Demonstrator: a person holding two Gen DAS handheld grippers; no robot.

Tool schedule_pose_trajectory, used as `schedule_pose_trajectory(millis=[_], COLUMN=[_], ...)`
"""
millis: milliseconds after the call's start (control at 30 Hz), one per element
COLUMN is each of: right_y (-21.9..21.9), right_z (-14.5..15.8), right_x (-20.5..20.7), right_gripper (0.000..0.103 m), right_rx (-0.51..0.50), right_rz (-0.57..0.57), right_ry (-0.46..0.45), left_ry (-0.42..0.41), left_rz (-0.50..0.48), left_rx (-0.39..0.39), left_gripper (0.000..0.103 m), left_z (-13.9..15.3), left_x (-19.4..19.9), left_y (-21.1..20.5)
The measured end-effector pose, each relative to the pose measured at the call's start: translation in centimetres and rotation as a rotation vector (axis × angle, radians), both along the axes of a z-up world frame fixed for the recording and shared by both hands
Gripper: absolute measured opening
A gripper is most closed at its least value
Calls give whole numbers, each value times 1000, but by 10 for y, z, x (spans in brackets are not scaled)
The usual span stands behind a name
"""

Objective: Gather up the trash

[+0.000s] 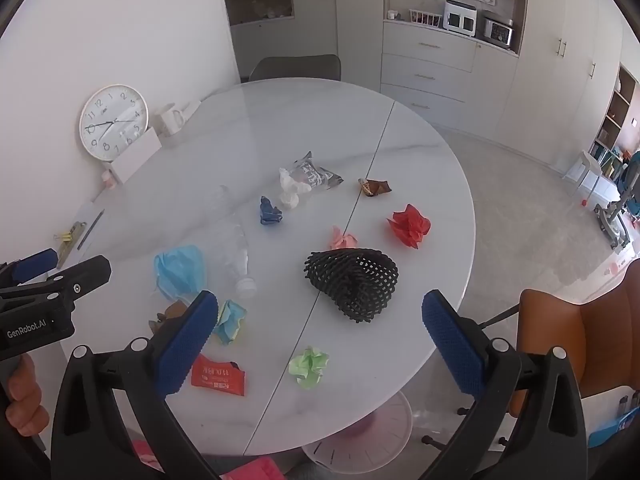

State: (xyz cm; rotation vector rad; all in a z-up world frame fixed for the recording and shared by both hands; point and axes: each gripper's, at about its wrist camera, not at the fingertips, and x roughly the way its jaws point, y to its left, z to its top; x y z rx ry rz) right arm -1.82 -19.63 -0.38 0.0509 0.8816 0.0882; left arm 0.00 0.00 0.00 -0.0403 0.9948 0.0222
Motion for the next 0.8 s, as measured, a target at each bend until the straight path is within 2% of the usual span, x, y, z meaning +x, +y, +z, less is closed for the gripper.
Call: schedule_pose_trajectory(millis=[800], right_y=[1], right_z=[-2], right_x=[4], right_gripper=[101], right_rx=[5], right_rz=[2], right_ry=[11], left_ry=[0], left_rz=[2], left_rx=[-1], left_gripper=[97], left_z=[-1], left_x=[0], left_y=[0])
